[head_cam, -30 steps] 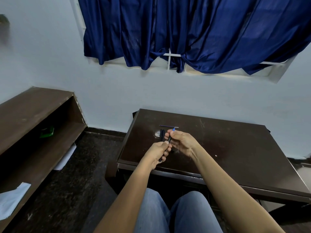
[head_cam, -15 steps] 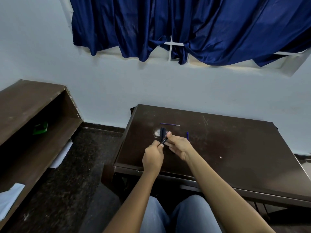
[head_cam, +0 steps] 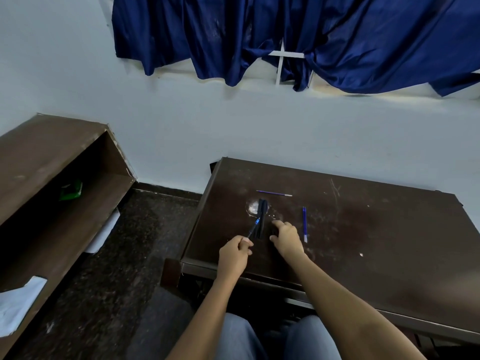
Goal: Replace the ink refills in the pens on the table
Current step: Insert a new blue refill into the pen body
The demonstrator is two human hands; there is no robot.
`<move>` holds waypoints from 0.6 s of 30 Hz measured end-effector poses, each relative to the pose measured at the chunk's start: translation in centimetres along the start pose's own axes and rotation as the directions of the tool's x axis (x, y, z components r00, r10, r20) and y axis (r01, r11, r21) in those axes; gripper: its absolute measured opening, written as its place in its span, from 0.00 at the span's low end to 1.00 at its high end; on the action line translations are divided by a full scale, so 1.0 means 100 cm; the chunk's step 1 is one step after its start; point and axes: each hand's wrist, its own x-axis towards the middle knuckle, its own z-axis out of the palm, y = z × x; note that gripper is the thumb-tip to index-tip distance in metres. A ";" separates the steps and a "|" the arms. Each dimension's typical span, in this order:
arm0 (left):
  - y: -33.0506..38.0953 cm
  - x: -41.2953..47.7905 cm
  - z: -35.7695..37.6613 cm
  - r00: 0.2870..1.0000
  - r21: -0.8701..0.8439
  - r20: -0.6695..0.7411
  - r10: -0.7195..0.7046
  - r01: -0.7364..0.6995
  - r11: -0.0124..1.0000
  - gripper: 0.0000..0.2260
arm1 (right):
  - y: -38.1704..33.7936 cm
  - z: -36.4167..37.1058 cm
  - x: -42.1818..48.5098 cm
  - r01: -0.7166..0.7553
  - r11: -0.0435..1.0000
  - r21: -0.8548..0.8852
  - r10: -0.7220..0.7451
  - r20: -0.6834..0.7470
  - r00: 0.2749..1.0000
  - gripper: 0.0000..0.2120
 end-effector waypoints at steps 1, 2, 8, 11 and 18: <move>0.000 0.001 0.001 1.000 -0.008 0.002 -0.004 0.004 1.000 0.11 | 0.001 0.003 0.000 0.011 0.999 -0.051 -0.010 0.014 1.000 0.24; 0.000 0.002 0.002 1.000 -0.016 0.005 -0.007 0.007 1.000 0.11 | 0.003 0.004 -0.002 0.023 0.996 -0.086 -0.021 0.020 1.000 0.23; 0.004 0.006 0.005 1.000 -0.051 0.013 -0.010 0.011 0.999 0.11 | 0.013 -0.002 -0.001 -0.100 0.948 0.301 0.116 -0.035 0.993 0.20; 0.008 0.006 0.006 1.000 -0.070 0.021 -0.007 0.008 0.997 0.10 | 0.002 -0.022 0.000 -0.291 0.363 0.885 0.254 0.206 0.945 0.15; 0.015 0.001 0.010 0.999 -0.116 0.032 0.006 -0.003 0.993 0.10 | -0.024 -0.052 -0.004 -0.203 -0.015 0.979 0.148 0.203 0.968 0.16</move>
